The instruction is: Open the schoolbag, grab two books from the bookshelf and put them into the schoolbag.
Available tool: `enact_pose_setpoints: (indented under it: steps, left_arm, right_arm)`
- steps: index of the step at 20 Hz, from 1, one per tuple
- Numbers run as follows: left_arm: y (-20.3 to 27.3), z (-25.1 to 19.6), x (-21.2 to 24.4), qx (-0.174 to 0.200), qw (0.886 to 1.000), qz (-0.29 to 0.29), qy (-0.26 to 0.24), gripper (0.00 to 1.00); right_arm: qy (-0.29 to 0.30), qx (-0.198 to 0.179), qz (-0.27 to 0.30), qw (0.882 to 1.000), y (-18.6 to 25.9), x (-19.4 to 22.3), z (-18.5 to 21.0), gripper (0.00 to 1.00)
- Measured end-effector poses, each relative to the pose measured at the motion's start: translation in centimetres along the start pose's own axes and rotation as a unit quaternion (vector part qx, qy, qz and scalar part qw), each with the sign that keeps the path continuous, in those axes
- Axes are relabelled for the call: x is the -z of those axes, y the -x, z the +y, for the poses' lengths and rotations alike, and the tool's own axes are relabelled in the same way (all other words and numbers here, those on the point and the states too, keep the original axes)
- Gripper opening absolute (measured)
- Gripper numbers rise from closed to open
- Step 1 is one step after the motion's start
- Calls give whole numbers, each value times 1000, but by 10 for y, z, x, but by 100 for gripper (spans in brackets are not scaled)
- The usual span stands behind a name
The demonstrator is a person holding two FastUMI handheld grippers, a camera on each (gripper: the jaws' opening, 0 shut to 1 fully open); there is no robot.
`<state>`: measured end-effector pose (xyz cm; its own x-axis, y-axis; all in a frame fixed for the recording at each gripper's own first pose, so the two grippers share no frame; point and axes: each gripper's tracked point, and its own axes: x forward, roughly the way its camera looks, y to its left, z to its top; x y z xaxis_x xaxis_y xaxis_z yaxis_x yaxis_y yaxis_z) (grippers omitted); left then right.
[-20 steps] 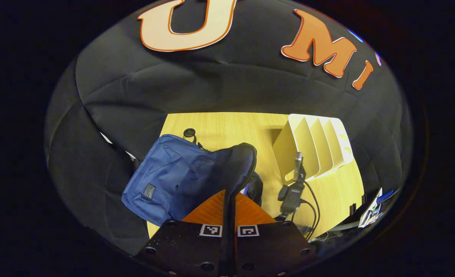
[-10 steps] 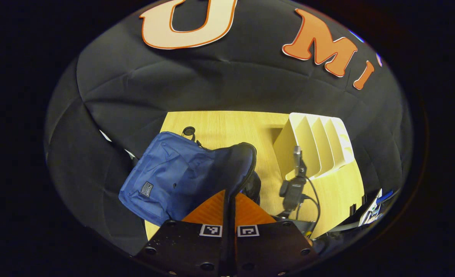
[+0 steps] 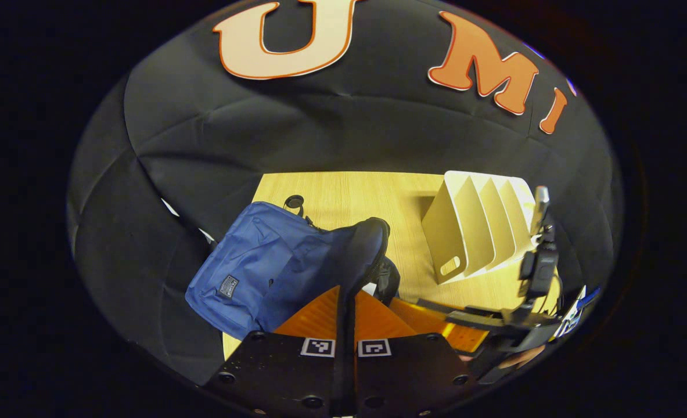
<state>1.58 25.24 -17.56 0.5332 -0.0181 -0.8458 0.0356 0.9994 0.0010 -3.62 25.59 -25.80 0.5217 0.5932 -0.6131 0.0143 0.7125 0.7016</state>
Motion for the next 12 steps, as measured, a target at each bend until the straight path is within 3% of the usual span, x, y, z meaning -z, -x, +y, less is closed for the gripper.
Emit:
enact_pose_setpoints:
  steps: [8, 12]
  left_arm:
    - [-29, -43, 38, -53, 998, -6, -29, 2]
    - [-39, -64, 56, -79, 996, -21, -43, 7]
  right_arm:
    - [99, 44, -95, 989, 88, -82, -53, 91]
    - [144, 68, -142, 977, 126, -121, -83, 91]
